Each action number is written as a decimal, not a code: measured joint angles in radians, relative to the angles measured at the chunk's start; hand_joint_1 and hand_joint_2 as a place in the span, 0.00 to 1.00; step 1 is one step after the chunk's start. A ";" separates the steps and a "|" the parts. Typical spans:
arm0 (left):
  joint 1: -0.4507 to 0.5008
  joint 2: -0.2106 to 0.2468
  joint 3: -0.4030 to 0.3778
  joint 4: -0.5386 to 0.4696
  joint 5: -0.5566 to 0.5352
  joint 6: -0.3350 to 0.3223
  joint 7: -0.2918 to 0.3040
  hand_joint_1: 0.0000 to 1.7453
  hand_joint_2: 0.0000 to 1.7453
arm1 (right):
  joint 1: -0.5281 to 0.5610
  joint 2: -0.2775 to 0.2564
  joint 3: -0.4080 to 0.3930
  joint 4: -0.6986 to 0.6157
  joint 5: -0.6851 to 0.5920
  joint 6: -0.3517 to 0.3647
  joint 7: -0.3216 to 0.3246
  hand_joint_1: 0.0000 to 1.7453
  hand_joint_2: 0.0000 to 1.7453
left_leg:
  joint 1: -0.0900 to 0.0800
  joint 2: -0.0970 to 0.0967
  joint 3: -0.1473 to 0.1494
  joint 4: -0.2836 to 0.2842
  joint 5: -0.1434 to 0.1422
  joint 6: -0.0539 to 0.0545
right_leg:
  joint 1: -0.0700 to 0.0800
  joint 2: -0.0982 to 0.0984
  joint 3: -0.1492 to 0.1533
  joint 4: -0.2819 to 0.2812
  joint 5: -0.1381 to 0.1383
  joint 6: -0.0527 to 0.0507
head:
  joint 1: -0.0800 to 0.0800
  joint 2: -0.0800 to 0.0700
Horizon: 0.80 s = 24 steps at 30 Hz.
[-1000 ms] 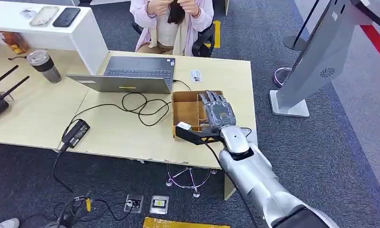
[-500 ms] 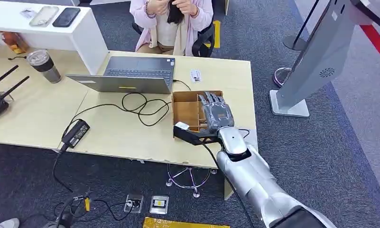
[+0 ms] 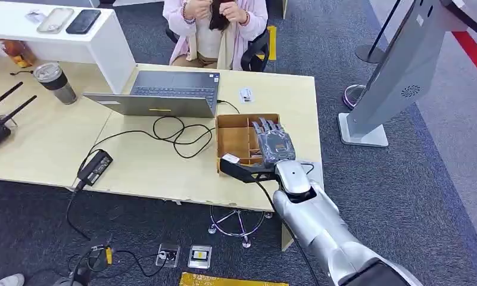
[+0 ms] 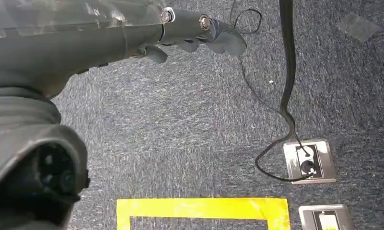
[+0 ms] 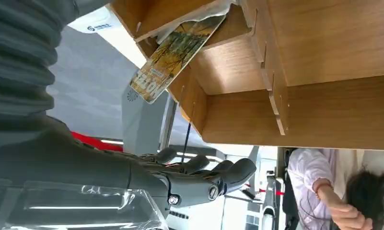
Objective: Pass the card to the sensor for recognition and then transmit it.
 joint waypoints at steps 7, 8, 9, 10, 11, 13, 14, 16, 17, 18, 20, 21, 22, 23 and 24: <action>0.000 -0.002 0.016 0.000 -0.011 -0.002 0.000 0.00 0.00 | 0.000 0.000 0.000 0.000 -0.002 0.000 -0.006 0.00 1.00 | 0.000 0.000 0.000 0.000 0.000 0.000 | 0.000 0.000 0.000 0.000 0.000 0.000 | 0.000 0.000; 0.000 -0.002 0.019 0.000 -0.015 -0.005 0.000 0.00 0.00 | 0.000 -0.002 0.000 0.000 -0.002 0.000 -0.005 0.00 1.00 | 0.000 0.000 0.000 0.000 0.000 0.000 | 0.000 0.000 0.000 0.000 0.000 0.000 | 0.000 0.000; 0.000 -0.002 0.020 0.000 -0.015 -0.010 0.000 0.00 0.00 | 0.000 -0.002 0.000 0.000 -0.002 0.000 -0.003 0.00 1.00 | 0.000 0.000 0.000 0.000 0.000 0.000 | 0.000 0.000 0.000 0.000 0.000 0.000 | 0.000 0.000; 0.000 -0.002 0.020 0.000 -0.016 -0.013 0.000 0.00 0.00 | 0.000 -0.003 0.000 0.000 -0.002 0.000 -0.001 0.00 1.00 | 0.000 0.000 0.000 0.000 0.000 0.000 | 0.000 0.000 0.000 0.000 0.000 0.000 | 0.000 0.000; 0.000 -0.002 0.021 0.000 -0.017 -0.014 0.000 0.00 0.00 | 0.000 -0.005 0.000 0.000 -0.003 0.001 0.001 0.00 1.00 | 0.000 0.000 0.000 0.000 0.000 0.000 | 0.000 0.000 0.000 0.000 0.000 0.000 | 0.000 0.000; 0.000 -0.002 0.021 0.000 -0.020 -0.015 0.000 0.00 0.00 | 0.000 -0.009 0.000 0.000 -0.003 0.002 0.005 0.01 1.00 | 0.000 0.000 0.000 0.000 0.000 0.000 | 0.000 0.000 0.000 0.000 0.000 0.000 | 0.000 0.000; 0.000 -0.002 0.022 0.000 -0.022 -0.015 0.000 0.00 0.00 | 0.000 -0.010 0.000 0.000 -0.003 0.003 0.007 0.03 1.00 | 0.000 0.000 0.000 0.000 0.000 0.000 | 0.000 0.000 0.000 0.000 0.000 0.000 | 0.000 0.000; 0.000 -0.002 0.023 0.000 -0.025 -0.016 0.000 0.00 0.00 | 0.000 -0.014 0.000 0.000 -0.003 0.003 0.010 0.00 1.00 | 0.000 0.000 0.000 0.000 0.000 0.000 | 0.000 0.000 0.000 0.000 0.000 0.000 | 0.000 0.000; 0.000 -0.002 0.024 0.000 -0.026 -0.016 0.000 0.00 0.00 | 0.000 -0.016 0.000 0.000 -0.003 0.003 0.010 0.00 1.00 | 0.000 0.000 0.000 0.000 0.000 0.000 | 0.000 0.000 0.000 0.000 0.000 0.000 | 0.000 0.000; 0.000 -0.002 0.027 0.000 -0.028 -0.016 0.000 0.00 0.00 | 0.000 -0.019 0.000 0.002 -0.003 0.003 0.010 0.00 1.00 | 0.000 0.000 0.000 0.000 0.000 0.000 | 0.000 0.000 0.000 0.000 0.000 0.000 | 0.000 0.000; 0.000 -0.002 0.029 0.000 -0.029 -0.017 0.000 0.00 0.00 | 0.000 -0.023 0.000 0.003 -0.002 0.002 0.011 0.00 1.00 | 0.000 0.000 0.000 0.000 0.000 0.000 | 0.000 0.000 0.000 0.000 0.000 0.000 | 0.000 0.000; 0.000 -0.002 0.031 0.000 -0.029 -0.017 0.000 0.00 0.00 | 0.000 -0.024 0.000 0.003 -0.002 0.002 0.011 0.00 1.00 | 0.000 0.000 0.000 0.000 0.000 0.000 | 0.000 0.000 0.000 0.000 0.000 0.000 | 0.000 0.000; 0.000 -0.002 0.033 0.000 -0.032 -0.018 0.000 0.00 0.00 | 0.000 -0.026 0.000 0.003 -0.002 0.002 0.012 0.02 1.00 | 0.000 0.000 0.000 0.000 0.000 0.000 | 0.000 0.000 0.000 0.000 0.000 0.000 | 0.000 0.000; 0.000 -0.002 0.036 0.000 -0.035 -0.018 0.000 0.00 0.00 | 0.000 -0.028 0.001 0.004 -0.002 0.002 0.012 0.02 1.00 | 0.000 0.000 0.000 0.000 0.000 0.000 | 0.000 0.000 0.000 0.000 0.000 0.000 | 0.000 0.000; 0.000 -0.002 0.038 0.000 -0.036 -0.019 0.000 0.00 0.00 | 0.000 -0.031 0.001 0.006 -0.002 0.002 0.013 0.01 1.00 | 0.000 0.000 0.000 0.000 0.000 0.000 | 0.000 0.000 0.000 0.000 0.000 0.000 | 0.000 0.000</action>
